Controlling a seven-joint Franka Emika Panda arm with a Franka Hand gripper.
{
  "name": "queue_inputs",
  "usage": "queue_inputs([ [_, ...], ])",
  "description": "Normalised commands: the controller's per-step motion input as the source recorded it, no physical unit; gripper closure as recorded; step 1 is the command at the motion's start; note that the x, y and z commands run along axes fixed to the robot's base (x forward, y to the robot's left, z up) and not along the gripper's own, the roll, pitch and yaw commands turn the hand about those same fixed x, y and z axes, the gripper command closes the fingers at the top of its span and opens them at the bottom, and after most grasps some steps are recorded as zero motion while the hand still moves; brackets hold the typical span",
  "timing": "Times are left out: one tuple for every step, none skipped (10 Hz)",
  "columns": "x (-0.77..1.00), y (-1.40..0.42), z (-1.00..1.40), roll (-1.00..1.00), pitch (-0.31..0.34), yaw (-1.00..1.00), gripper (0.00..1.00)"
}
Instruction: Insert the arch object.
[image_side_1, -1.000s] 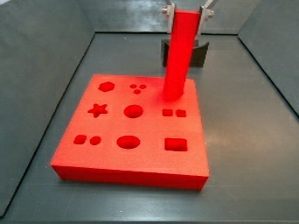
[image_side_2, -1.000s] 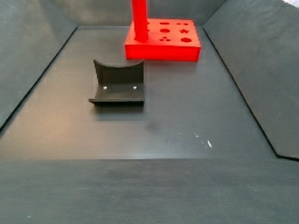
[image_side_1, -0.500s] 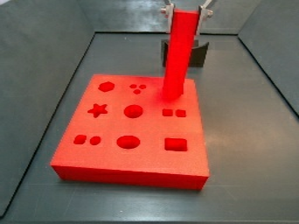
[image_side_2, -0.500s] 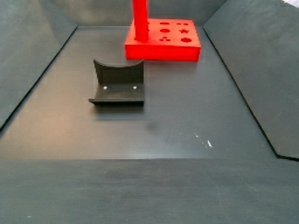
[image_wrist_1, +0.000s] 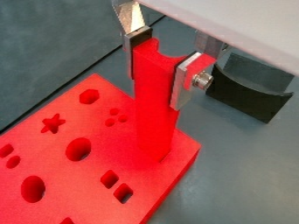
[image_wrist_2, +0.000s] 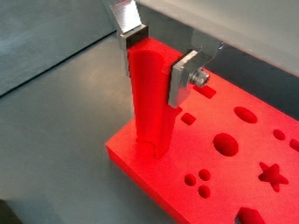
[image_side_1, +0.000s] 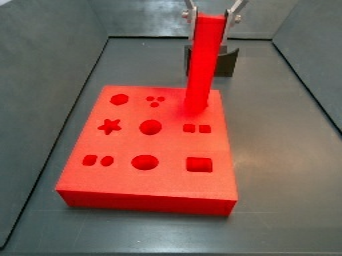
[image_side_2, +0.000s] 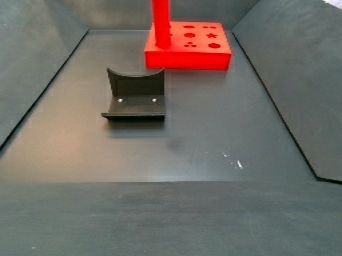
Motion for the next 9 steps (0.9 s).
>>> queue_inputs([
  [-0.01,-0.19,-0.39,0.28,-0.026,0.04,1.00],
  [0.00,-0.11,-0.55,0.23,-0.081,0.05,1.00],
  [0.00,-0.05,-0.68,0.18,-0.091,0.03,1.00],
  [0.10,0.00,-0.78,0.10,-0.054,0.01,1.00],
  [0.16,0.00,-0.93,0.00,-0.014,0.00,1.00],
  [0.00,0.00,-0.97,-0.04,-0.050,0.00,1.00],
  [0.00,0.00,-0.93,-0.01,-0.080,0.00,1.00],
  [0.00,0.00,-0.62,0.00,-0.050,0.00,1.00],
  [0.00,0.00,0.00,0.00,0.000,0.00,1.00],
])
